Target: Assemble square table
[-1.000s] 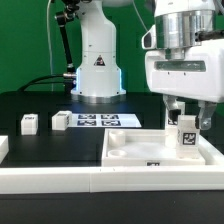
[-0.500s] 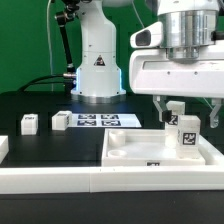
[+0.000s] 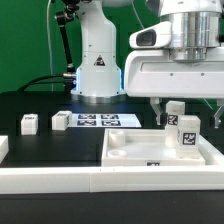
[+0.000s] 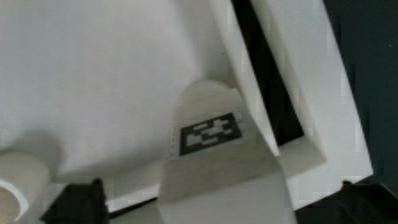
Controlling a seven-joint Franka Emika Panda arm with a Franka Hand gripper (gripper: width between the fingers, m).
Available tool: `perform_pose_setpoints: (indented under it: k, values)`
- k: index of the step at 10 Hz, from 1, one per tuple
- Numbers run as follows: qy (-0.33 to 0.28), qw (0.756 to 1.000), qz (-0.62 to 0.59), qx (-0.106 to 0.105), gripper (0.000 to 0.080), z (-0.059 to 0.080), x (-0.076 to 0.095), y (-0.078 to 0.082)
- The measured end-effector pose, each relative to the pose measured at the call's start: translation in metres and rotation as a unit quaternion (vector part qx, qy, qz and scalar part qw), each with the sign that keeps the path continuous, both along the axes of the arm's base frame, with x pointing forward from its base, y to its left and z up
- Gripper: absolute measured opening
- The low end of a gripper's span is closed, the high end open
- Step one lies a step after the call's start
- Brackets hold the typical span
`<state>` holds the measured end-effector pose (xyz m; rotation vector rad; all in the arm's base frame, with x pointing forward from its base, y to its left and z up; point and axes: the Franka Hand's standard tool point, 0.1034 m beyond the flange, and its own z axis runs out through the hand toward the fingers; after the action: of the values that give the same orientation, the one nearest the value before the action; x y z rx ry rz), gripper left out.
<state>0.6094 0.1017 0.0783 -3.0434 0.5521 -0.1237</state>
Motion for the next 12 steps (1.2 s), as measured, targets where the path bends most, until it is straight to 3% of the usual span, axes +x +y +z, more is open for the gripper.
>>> perform_pose_setpoints:
  k: [2, 4, 5, 6, 12]
  values:
    - [-0.001, 0.999, 0.04, -0.004, 0.0649, -0.0001, -0.0002, 0.0009]
    - [-0.001, 0.999, 0.053, -0.006, 0.039, -0.0001, 0.0, -0.0001]
    - [-0.001, 0.999, 0.053, -0.006, 0.039, 0.0, 0.0001, -0.0003]
    - [-0.001, 0.999, 0.05, -0.005, 0.0288, 0.0, 0.0001, -0.0004]
    - [0.002, 0.996, -0.092, 0.004, 0.0288, -0.0003, -0.0002, -0.0077]
